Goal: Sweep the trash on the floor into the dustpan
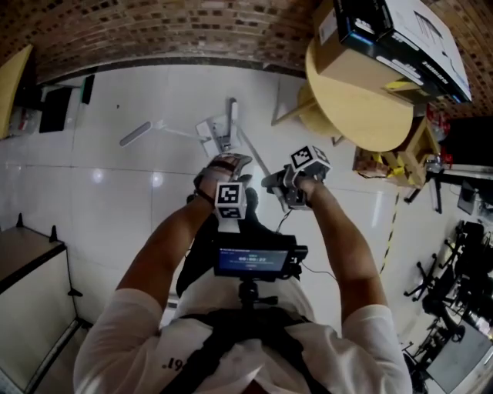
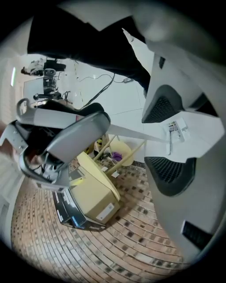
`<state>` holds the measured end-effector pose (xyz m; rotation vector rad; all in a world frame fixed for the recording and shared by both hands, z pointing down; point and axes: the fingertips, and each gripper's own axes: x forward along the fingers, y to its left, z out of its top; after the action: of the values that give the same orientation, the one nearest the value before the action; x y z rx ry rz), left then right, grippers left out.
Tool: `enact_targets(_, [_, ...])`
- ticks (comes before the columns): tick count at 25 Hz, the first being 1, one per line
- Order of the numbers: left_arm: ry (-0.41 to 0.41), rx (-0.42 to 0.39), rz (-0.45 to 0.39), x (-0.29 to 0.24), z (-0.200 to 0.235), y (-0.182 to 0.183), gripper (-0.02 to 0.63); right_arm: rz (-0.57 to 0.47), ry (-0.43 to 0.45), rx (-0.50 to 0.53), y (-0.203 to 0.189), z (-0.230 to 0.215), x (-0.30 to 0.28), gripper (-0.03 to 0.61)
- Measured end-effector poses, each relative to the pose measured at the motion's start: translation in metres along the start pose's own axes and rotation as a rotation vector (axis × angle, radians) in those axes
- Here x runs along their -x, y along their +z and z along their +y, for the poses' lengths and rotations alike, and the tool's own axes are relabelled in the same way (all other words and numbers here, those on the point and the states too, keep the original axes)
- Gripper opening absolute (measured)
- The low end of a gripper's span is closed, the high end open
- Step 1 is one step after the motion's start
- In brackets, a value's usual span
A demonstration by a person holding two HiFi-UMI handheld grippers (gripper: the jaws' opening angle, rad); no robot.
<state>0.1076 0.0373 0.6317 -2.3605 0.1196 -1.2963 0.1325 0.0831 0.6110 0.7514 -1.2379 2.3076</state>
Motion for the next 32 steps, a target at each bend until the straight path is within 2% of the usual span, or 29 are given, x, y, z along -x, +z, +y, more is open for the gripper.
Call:
enact_targets(3, [-0.029,-0.037,-0.006,-0.025,0.000,0.014,0.247,0.028,0.008,0.040,0.010,0.008,0.002,0.133])
enact_targets(9, [-0.047,-0.045,-0.049,-0.050,0.020,0.034,0.244,0.058,-0.011,0.099,0.020,0.022,0.007,0.147])
enact_targets(14, [-0.053,-0.048,-0.090,-0.057,0.026,0.040,0.241,0.036,-0.051,0.076,0.020,0.025,0.015,0.147])
enact_targets(16, [-0.042,-0.061,-0.096,-0.060,0.028,0.037,0.239,0.013,-0.018,0.044,0.023,0.027,0.017,0.147])
enact_targets(18, [-0.037,-0.068,-0.089,-0.063,0.026,0.032,0.239,-0.015,0.055,0.012,0.027,0.030,0.022,0.149])
enact_targets(21, [-0.037,-0.034,-0.088,-0.069,0.023,0.024,0.239,-0.039,0.158,-0.024,0.031,0.038,0.026,0.161])
enact_targets(25, [-0.025,0.054,-0.136,-0.074,0.030,0.034,0.239,-0.056,0.221,-0.039,0.037,0.038,0.030,0.167])
enact_targets(27, [-0.019,0.071,-0.151,-0.075,0.032,0.038,0.239,-0.071,0.202,0.003,0.038,0.036,0.034,0.180])
enact_targets(30, [-0.023,0.096,-0.159,-0.078,0.033,0.041,0.239,-0.110,0.127,0.116,0.044,0.032,0.038,0.238])
enact_targets(32, [-0.024,0.115,-0.159,-0.080,0.036,0.043,0.239,-0.126,0.148,0.130,0.048,0.034,0.042,0.247])
